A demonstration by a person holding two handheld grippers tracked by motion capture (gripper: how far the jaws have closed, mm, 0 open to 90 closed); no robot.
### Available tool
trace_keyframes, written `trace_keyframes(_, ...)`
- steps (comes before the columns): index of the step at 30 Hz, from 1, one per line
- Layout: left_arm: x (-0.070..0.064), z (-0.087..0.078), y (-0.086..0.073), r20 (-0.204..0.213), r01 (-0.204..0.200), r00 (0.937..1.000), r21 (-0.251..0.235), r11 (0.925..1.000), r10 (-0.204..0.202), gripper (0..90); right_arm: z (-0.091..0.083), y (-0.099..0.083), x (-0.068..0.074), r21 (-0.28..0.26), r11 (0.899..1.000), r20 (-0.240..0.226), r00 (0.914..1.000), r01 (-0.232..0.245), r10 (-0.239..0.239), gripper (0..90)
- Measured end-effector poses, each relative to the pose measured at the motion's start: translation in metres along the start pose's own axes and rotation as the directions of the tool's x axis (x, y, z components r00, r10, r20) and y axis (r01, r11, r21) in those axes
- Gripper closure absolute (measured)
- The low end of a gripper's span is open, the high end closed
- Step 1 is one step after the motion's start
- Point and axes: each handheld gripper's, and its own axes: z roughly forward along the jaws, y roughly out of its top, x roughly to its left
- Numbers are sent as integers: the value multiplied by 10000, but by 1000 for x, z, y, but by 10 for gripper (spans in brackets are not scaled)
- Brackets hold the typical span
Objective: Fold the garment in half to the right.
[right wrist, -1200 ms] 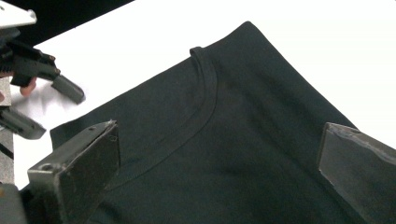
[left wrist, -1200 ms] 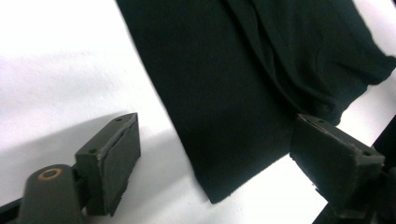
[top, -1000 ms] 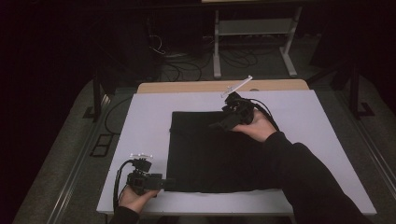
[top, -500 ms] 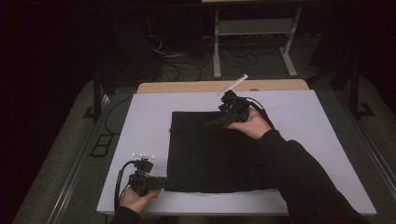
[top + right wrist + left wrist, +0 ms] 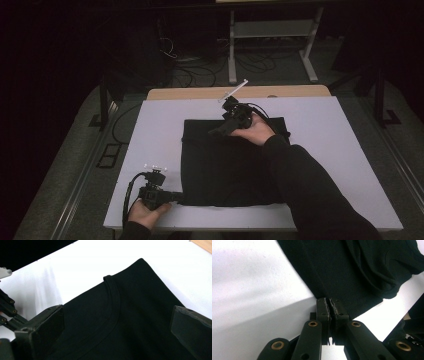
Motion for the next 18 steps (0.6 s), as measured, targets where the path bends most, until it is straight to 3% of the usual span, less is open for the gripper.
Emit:
trace_keyframes(12, -1, -1, 0, 133, -61, 9999, 35, 10000, 61, 852, 28, 17, -5, 310, 9987, 767, 9962, 393, -416, 29)
trace_keyframes(18, 1, -1, 0, 178, -118, 9998, 30, 9999, 117, 852, 45, 25, -1, 640, 9957, 1137, 9907, 675, -745, 32)
